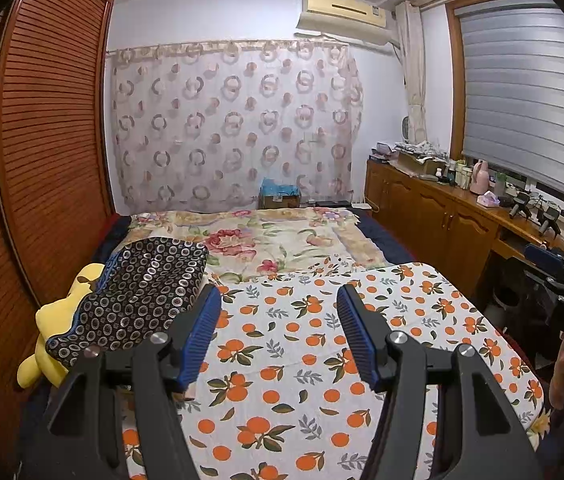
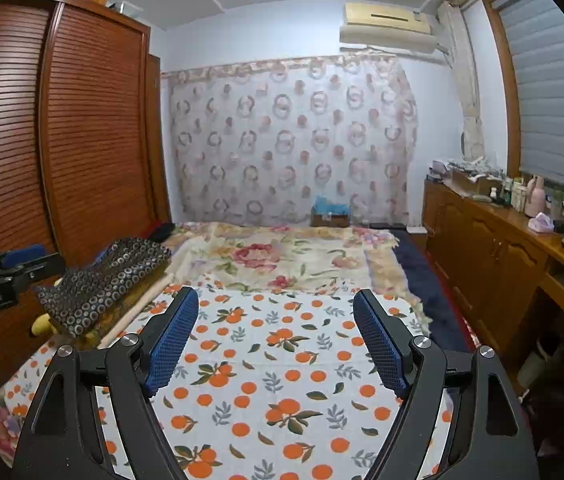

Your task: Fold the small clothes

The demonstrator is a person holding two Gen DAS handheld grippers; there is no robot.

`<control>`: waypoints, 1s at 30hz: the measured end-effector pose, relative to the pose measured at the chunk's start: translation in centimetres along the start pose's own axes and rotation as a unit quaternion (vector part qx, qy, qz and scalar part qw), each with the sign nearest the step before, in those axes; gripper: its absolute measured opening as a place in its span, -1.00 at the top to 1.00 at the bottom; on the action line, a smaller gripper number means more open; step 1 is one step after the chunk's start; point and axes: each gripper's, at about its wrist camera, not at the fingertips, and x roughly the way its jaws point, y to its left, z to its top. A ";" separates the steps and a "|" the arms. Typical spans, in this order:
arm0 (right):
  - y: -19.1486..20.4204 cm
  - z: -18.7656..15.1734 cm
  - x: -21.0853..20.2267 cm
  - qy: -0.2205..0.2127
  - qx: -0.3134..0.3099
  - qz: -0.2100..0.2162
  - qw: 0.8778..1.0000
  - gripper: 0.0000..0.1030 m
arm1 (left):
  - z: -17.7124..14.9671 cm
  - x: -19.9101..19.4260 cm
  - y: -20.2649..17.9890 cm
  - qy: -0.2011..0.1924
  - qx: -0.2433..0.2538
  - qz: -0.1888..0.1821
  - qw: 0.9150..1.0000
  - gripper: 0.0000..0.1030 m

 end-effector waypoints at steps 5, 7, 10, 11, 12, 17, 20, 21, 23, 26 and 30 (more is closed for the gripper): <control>-0.2 0.0 0.0 0.000 0.002 -0.002 1.000 -0.59 | 0.0 -0.1 0.1 0.001 0.000 0.000 1.000 -0.17; -0.1 0.0 0.1 0.002 0.003 -0.003 1.000 -0.59 | 0.0 -0.2 0.1 0.001 -0.001 0.000 1.000 -0.17; -0.2 -0.1 0.1 0.002 0.004 -0.003 1.000 -0.59 | 0.0 -0.1 0.1 0.001 -0.001 0.000 1.000 -0.17; -0.2 -0.1 0.1 0.002 0.004 -0.003 1.000 -0.59 | 0.0 -0.2 0.1 0.002 -0.001 0.000 1.000 -0.17; -0.3 -0.1 0.1 0.002 0.004 -0.003 1.000 -0.59 | 0.0 -0.2 0.1 0.002 -0.001 0.001 1.000 -0.17; -0.3 -0.1 0.1 0.003 0.004 -0.003 1.000 -0.59 | -0.2 -0.3 0.2 0.002 -0.002 0.001 1.000 -0.17; -0.3 -0.1 0.1 0.003 0.003 -0.003 1.000 -0.59 | -0.3 -0.2 0.3 0.002 -0.001 0.001 1.000 -0.17; -0.3 -0.1 0.1 0.003 0.003 -0.003 1.000 -0.59 | -0.3 -0.2 0.3 0.002 -0.002 0.001 1.000 -0.17; -0.2 -0.1 0.1 0.003 0.003 -0.004 1.000 -0.59 | -0.3 -0.2 0.3 0.003 -0.001 0.001 1.000 -0.17; -0.2 -0.1 0.1 0.003 0.004 -0.003 1.000 -0.59 | -0.5 -0.2 0.4 0.003 -0.001 0.002 1.000 -0.17; -0.1 -0.1 0.1 0.003 0.003 -0.004 1.000 -0.59 | -0.5 -0.1 0.4 0.003 -0.001 0.002 1.000 -0.17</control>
